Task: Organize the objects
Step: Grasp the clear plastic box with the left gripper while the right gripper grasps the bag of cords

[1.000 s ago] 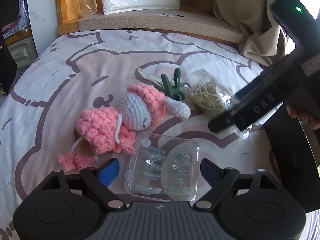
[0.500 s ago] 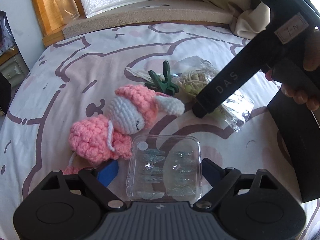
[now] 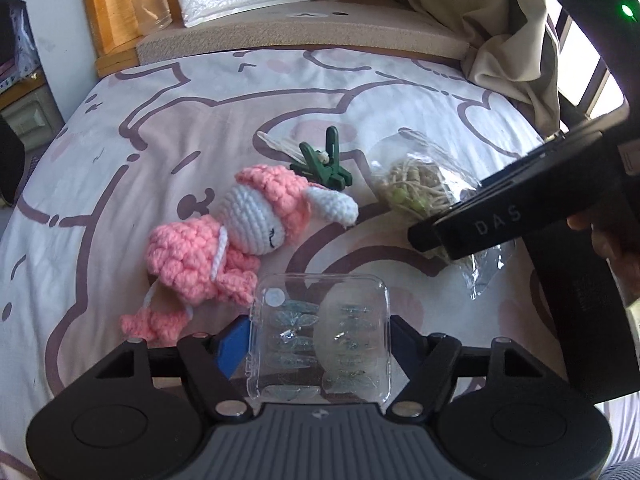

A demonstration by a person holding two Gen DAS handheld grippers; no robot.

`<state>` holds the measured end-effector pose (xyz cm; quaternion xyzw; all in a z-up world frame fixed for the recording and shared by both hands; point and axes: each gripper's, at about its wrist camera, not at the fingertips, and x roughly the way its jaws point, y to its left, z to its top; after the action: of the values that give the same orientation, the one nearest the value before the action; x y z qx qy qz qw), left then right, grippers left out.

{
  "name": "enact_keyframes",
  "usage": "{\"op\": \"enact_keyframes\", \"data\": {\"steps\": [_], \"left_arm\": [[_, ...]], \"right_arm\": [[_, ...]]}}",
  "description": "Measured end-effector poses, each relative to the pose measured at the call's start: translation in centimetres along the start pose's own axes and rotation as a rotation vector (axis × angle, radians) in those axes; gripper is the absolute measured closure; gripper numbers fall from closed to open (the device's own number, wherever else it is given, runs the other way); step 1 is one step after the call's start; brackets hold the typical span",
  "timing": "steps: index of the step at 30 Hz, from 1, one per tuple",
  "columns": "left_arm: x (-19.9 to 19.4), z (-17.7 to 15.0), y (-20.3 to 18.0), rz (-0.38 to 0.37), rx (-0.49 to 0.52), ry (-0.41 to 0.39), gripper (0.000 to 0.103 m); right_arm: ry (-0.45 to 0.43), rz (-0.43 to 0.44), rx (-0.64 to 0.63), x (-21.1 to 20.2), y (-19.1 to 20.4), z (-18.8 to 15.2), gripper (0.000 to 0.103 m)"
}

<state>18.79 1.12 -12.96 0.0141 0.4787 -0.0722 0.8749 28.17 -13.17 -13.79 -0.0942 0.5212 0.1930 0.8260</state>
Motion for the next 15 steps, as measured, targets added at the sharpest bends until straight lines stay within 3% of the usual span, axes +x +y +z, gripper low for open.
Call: {"op": "enact_keyframes", "data": {"steps": [15], "left_arm": [[-6.8, -0.2, 1.6, 0.053, -0.073, -0.082, 0.029]], "right_arm": [[-0.106, -0.074, 0.108, -8.7, 3.0, -3.0, 0.037]]}}
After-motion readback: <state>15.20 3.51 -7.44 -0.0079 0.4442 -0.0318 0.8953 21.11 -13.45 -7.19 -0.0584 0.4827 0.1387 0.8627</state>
